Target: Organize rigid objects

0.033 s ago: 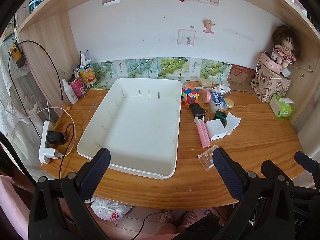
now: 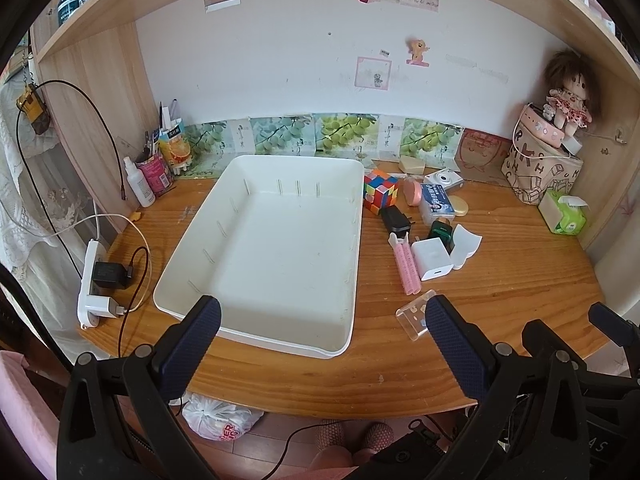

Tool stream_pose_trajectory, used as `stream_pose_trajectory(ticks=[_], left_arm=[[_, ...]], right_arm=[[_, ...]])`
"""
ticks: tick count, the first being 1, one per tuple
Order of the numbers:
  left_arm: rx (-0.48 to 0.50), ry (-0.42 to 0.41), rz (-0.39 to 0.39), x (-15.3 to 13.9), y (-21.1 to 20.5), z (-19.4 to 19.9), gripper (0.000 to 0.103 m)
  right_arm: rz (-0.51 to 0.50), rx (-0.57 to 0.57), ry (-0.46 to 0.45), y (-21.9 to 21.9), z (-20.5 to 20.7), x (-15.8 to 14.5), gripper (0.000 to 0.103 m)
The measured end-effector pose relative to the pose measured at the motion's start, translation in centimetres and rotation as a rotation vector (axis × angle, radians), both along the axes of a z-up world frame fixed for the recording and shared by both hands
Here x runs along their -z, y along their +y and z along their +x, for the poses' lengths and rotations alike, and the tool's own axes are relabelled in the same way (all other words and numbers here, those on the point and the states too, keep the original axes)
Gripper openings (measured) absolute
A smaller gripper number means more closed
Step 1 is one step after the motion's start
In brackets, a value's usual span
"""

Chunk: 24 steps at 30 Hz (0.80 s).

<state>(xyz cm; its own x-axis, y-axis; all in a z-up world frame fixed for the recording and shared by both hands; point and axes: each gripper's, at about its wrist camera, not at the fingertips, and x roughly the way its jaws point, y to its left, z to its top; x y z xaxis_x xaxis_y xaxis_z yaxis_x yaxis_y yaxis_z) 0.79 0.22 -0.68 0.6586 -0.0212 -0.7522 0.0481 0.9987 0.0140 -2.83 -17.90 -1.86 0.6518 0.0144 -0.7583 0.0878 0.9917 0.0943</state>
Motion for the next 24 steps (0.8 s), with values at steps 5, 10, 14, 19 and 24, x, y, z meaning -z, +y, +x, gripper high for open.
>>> stream_pose_trajectory(ticks=[5, 10, 14, 19, 24], left_arm=[[0.000, 0.022, -0.007, 0.3, 0.4, 0.5, 0.102], [0.005, 0.062, -0.018, 0.9, 1.3, 1.4, 0.102], [0.016, 0.109, -0.030, 1.6, 1.8, 2.4, 0.102], [0.038, 0.187, -0.083, 3.2, 2.3, 3.8, 0.102], [0.071, 0.198, -0.083, 3.7, 1.7, 4.2, 0.102]], right_arm=[[-0.006, 0.001, 0.018, 0.9, 0.9, 0.2, 0.103], [-0.003, 0.001, 0.044, 1.7, 1.5, 0.5, 0.103], [-0.009, 0.008, 0.068, 2.4, 2.1, 1.1, 0.103], [-0.028, -0.001, 0.107, 3.2, 2.5, 2.0, 0.103], [-0.037, -0.043, 0.159, 4.1, 2.8, 2.8, 0.103]])
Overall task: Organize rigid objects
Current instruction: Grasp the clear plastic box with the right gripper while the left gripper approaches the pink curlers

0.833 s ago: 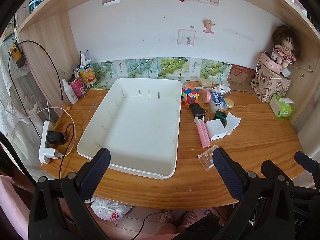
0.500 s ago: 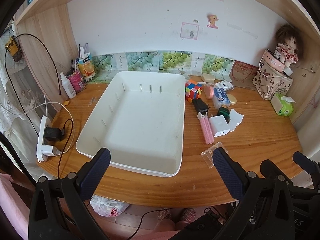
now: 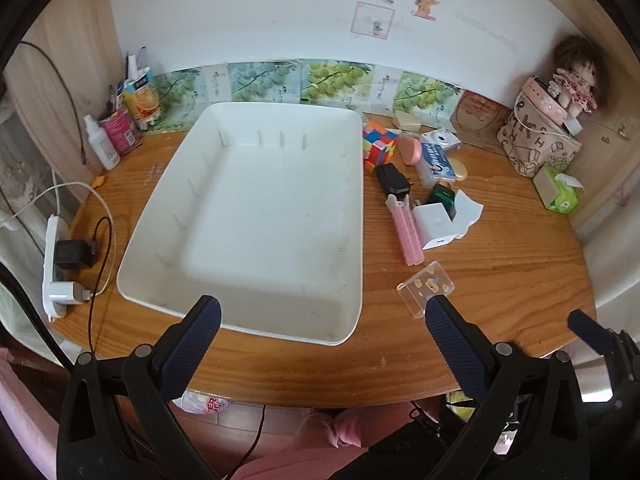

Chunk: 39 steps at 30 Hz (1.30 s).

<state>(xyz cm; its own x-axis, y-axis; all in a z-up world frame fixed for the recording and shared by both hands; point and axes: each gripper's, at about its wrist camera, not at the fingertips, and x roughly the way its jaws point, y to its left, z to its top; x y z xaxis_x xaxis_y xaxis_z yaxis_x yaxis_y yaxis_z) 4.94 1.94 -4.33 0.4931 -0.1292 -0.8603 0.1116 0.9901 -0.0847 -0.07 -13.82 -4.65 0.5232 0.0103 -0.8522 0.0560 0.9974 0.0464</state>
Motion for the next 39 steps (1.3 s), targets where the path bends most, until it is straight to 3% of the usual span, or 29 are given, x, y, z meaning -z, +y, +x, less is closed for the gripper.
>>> stream_pose_trajectory(ticks=[6, 16, 25, 28, 34, 39], left_arm=[[0.016, 0.050, -0.012, 0.5, -0.9, 1.3, 0.102], [-0.020, 0.152, -0.051, 1.0, -3.7, 5.6, 0.102], [-0.034, 0.357, -0.067, 2.4, -7.6, 10.4, 0.102], [-0.052, 0.413, -0.054, 3.1, -9.0, 11.9, 0.102], [-0.034, 0.491, -0.036, 4.2, -12.0, 14.2, 0.100], [-0.026, 0.570, 0.018, 6.7, -13.9, 15.7, 0.088]], right_arm=[[-0.015, -0.071, 0.058, 0.0, 0.8, 1.2, 0.101], [-0.042, -0.288, 0.022, -2.1, 4.5, 3.7, 0.098], [0.012, -0.484, -0.006, -3.7, 6.4, 7.8, 0.098], [0.027, -0.513, 0.016, -3.8, 6.7, 9.5, 0.092], [0.016, -0.546, 0.056, -3.6, 7.3, 12.5, 0.090], [0.046, -0.571, 0.086, -3.8, 7.9, 13.8, 0.086]])
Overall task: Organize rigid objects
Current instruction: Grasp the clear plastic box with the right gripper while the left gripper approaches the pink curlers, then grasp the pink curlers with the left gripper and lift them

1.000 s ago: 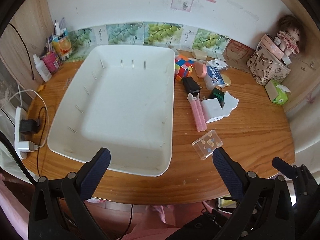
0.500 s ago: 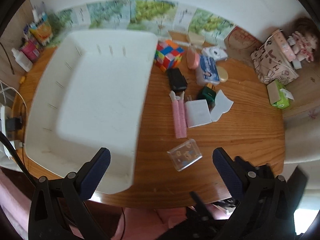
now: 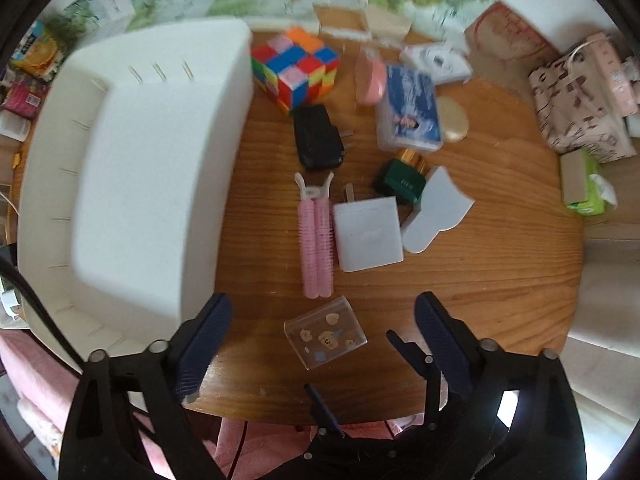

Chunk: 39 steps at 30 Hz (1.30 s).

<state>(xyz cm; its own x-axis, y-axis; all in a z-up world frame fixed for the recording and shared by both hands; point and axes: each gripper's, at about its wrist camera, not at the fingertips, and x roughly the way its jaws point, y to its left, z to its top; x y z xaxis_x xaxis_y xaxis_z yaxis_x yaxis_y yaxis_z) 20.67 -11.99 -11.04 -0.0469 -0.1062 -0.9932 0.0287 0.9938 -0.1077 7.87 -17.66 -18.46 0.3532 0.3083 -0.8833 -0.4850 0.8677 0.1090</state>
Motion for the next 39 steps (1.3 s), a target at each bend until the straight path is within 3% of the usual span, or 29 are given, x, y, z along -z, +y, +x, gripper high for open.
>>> stream_pose_trajectory(ticks=[3, 13, 19, 27, 34, 39], left_arm=[[0.002, 0.060, 0.029, 1.9, -0.5, 0.4, 0.080], [0.048, 0.142, 0.138, 5.3, -1.3, 1.0, 0.060], [0.070, 0.166, 0.149, 6.9, -1.6, 1.2, 0.051], [0.074, 0.179, 0.147, 8.1, -1.7, 2.7, 0.050], [0.091, 0.180, 0.152, 10.0, -2.0, 3.3, 0.041], [0.065, 0.170, 0.143, 11.5, -2.0, 4.6, 0.029]], right_arm=[[0.003, -0.019, -0.002, -0.1, 0.1, 0.2, 0.084], [0.009, -0.073, 0.006, 1.1, 1.0, 0.7, 0.076], [0.000, -0.063, 0.003, 1.6, 1.8, 0.9, 0.072], [0.006, -0.060, -0.019, 1.5, 2.1, 0.8, 0.064], [0.009, -0.099, -0.028, 0.5, 1.6, 0.8, 0.064], [0.009, -0.102, -0.024, -0.2, 1.1, 1.0, 0.064]])
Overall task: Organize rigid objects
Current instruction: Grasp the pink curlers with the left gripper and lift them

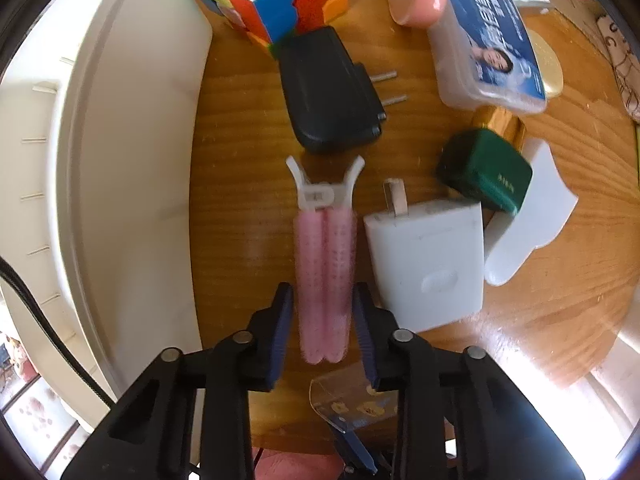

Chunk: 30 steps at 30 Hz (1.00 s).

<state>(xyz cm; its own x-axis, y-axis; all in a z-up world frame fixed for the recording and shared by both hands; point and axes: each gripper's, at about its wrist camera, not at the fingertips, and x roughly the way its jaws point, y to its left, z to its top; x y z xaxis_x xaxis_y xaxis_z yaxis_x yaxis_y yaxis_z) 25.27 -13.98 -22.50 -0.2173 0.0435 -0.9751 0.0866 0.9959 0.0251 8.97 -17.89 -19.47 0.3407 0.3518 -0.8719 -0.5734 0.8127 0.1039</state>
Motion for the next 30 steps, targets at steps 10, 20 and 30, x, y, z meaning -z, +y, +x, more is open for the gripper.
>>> stream_pose_trajectory(ticks=[10, 20, 30], left_arm=[[-0.051, -0.020, -0.007, -1.0, 1.2, 0.8, 0.028], [-0.082, -0.063, -0.056, -3.4, 1.4, 0.7, 0.027], [-0.071, -0.176, -0.096, -9.6, 2.3, 0.0, 0.027]], right_arm=[[0.012, 0.014, 0.031, -2.6, 0.5, -0.1, 0.064], [0.085, 0.057, 0.080, -5.0, 2.2, -1.2, 0.064], [0.148, 0.080, 0.034, -6.5, 3.2, -4.5, 0.061]])
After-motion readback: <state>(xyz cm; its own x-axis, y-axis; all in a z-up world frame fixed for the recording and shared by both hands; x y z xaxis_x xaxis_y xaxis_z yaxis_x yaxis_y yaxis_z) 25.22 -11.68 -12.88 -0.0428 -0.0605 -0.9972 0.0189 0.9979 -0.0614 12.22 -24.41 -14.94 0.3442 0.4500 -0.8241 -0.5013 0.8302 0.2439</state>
